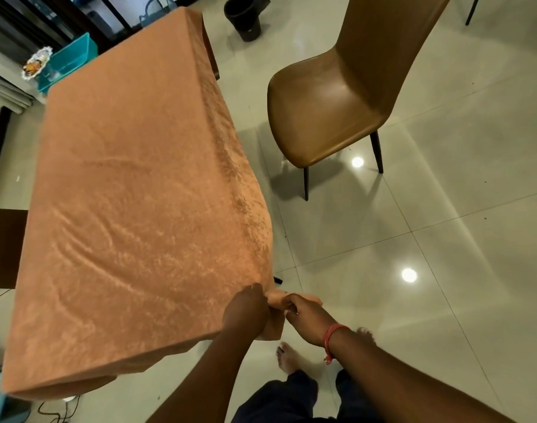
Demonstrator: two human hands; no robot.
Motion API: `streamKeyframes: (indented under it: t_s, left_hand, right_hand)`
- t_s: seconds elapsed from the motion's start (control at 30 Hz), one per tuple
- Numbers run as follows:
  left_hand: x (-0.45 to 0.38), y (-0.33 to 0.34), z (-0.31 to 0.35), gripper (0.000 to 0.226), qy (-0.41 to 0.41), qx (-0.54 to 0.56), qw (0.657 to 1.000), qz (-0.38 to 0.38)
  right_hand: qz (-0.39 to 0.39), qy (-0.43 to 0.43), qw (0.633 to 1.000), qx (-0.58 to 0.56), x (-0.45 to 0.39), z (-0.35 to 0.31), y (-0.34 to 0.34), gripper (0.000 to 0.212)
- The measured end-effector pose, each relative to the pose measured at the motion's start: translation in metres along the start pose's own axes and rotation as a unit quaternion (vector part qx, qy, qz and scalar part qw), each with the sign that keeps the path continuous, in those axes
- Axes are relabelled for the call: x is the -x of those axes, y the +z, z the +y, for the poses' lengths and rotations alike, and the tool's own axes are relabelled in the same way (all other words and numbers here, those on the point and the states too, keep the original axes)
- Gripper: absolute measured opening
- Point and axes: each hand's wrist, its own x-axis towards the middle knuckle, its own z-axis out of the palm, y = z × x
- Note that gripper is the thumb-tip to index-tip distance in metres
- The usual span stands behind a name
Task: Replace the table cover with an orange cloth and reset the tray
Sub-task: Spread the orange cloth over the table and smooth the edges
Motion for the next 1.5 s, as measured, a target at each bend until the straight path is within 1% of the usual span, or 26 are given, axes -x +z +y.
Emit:
streamKeyframes:
  t_s: [0.07, 0.13, 0.17, 0.2, 0.27, 0.33, 0.43, 0.53, 0.63, 0.73, 0.87, 0.97, 1.07, 1.13, 1.2, 1.3, 1.4, 1.5]
  left_hand:
    - [0.001, -0.005, -0.006, 0.023, -0.004, 0.015, 0.999, 0.044]
    - [0.001, -0.008, -0.019, 0.024, -0.016, 0.031, 0.992, 0.123]
    - [0.000, -0.008, -0.028, 0.027, -0.027, 0.026, 0.988, 0.150]
    - [0.000, -0.006, -0.035, 0.033, -0.041, 0.019, 0.986, 0.160]
    - [-0.001, -0.002, -0.048, 0.050, -0.073, 0.033, 0.987, 0.138]
    - [-0.002, 0.003, -0.055, 0.061, -0.101, 0.049, 0.986, 0.121]
    - [-0.008, 0.011, -0.064, 0.058, -0.104, 0.038, 0.984, 0.138]
    - [-0.019, 0.007, -0.070, 0.059, -0.109, 0.051, 0.979, 0.166]
    - [-0.044, -0.006, -0.073, 0.056, -0.100, 0.075, 0.975, 0.182]
    - [-0.087, -0.031, -0.079, 0.053, -0.101, 0.083, 0.971, 0.201]
    - [-0.136, -0.069, -0.082, 0.054, -0.103, 0.103, 0.971, 0.191]
    - [-0.170, -0.099, -0.084, 0.055, -0.098, 0.109, 0.969, 0.197]
    - [-0.206, -0.131, -0.087, 0.055, -0.104, 0.121, 0.975, 0.154]
    - [-0.225, -0.146, -0.090, 0.057, -0.106, 0.123, 0.976, 0.146]
    - [-0.248, -0.166, -0.094, 0.058, -0.110, 0.128, 0.974, 0.149]
    - [-0.288, -0.196, -0.100, 0.058, -0.125, 0.125, 0.973, 0.149]
    - [-0.341, -0.230, -0.103, 0.061, -0.145, 0.121, 0.970, 0.151]
    - [-0.396, -0.267, -0.100, 0.064, -0.158, 0.112, 0.970, 0.144]
  right_hand:
    - [0.003, 0.000, 1.000, 0.002, 0.002, 0.000, -0.005, 0.039]
    - [0.010, -0.004, 1.000, 0.007, 0.004, -0.001, -0.010, 0.038]
    - [0.012, -0.005, 1.000, 0.009, 0.004, -0.001, -0.011, 0.037]
    - [0.013, -0.003, 1.000, 0.008, 0.005, -0.001, -0.014, 0.037]
    - [0.010, 0.006, 1.000, 0.004, 0.007, -0.002, -0.021, 0.038]
    - [0.012, 0.010, 1.000, 0.010, 0.004, -0.005, -0.027, 0.039]
    - [0.013, 0.009, 1.000, 0.023, -0.011, -0.015, -0.039, 0.038]
    - [0.003, -0.007, 0.997, 0.079, -0.040, -0.036, -0.057, 0.039]
    - [-0.009, -0.029, 0.990, 0.141, -0.076, -0.072, -0.081, 0.041]
    - [-0.020, -0.059, 0.977, 0.205, -0.118, -0.118, -0.105, 0.041]
    - [-0.027, -0.080, 0.962, 0.260, -0.157, -0.173, -0.139, 0.045]
    - [-0.039, -0.099, 0.949, 0.297, -0.181, -0.206, -0.169, 0.047]
    - [-0.027, -0.101, 0.942, 0.320, -0.211, -0.229, -0.205, 0.047]
    - [-0.023, -0.094, 0.937, 0.335, -0.232, -0.242, -0.228, 0.048]
    - [-0.029, -0.096, 0.928, 0.359, -0.268, -0.261, -0.256, 0.049]
    - [-0.019, -0.125, 0.908, 0.400, -0.341, -0.296, -0.299, 0.048]
    - [-0.007, -0.161, 0.895, 0.415, -0.428, -0.351, -0.345, 0.048]
    - [0.018, -0.207, 0.885, 0.417, -0.515, -0.414, -0.379, 0.053]
